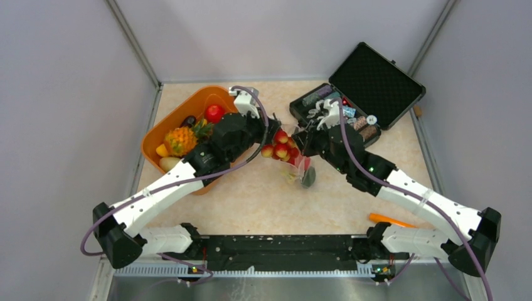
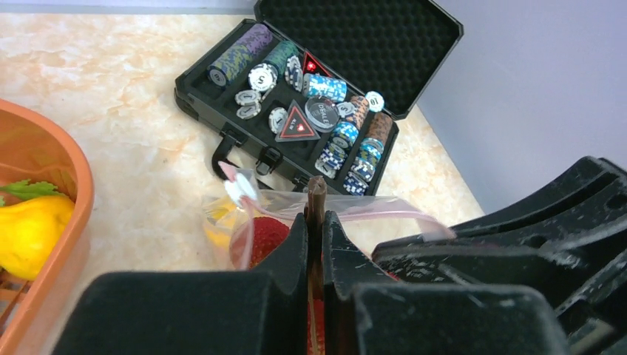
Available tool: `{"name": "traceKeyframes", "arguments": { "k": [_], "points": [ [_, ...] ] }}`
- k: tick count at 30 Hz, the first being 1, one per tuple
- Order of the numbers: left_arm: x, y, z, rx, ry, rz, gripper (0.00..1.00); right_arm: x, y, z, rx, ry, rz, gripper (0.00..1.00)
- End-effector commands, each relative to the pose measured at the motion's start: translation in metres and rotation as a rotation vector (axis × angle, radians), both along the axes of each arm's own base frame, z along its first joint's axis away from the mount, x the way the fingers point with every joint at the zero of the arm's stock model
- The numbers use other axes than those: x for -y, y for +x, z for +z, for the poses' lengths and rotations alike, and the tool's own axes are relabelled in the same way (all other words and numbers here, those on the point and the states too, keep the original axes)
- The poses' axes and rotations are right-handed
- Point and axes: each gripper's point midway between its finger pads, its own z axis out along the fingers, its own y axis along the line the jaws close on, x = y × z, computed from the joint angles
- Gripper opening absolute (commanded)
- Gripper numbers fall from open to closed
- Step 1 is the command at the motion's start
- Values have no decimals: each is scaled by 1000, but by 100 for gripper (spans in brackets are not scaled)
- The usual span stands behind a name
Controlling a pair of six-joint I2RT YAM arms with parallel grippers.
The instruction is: Place the food in the zip-top bag and seal the zipper
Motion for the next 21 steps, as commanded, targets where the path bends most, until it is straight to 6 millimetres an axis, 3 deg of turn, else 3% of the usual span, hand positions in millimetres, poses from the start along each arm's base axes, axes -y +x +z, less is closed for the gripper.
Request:
{"name": "traceKeyframes", "arguments": {
  "k": [1,7,13,18,21],
  "points": [
    [9,13,35,74,-19,82,0,-20,-3,38,66,95,71,0],
    [24,17,56,87,-165,101,0,-23,-4,37,67,97,87,0],
    [23,11,23,79,-86,79,0,-14,-4,40,71,104,51,0],
    [9,9,12,147,59,76,17,-7,-3,48,81,88,26,0],
    [5,8,20,209,101,65,43,-6,-3,52,86,75,27,0]
  ]
}}
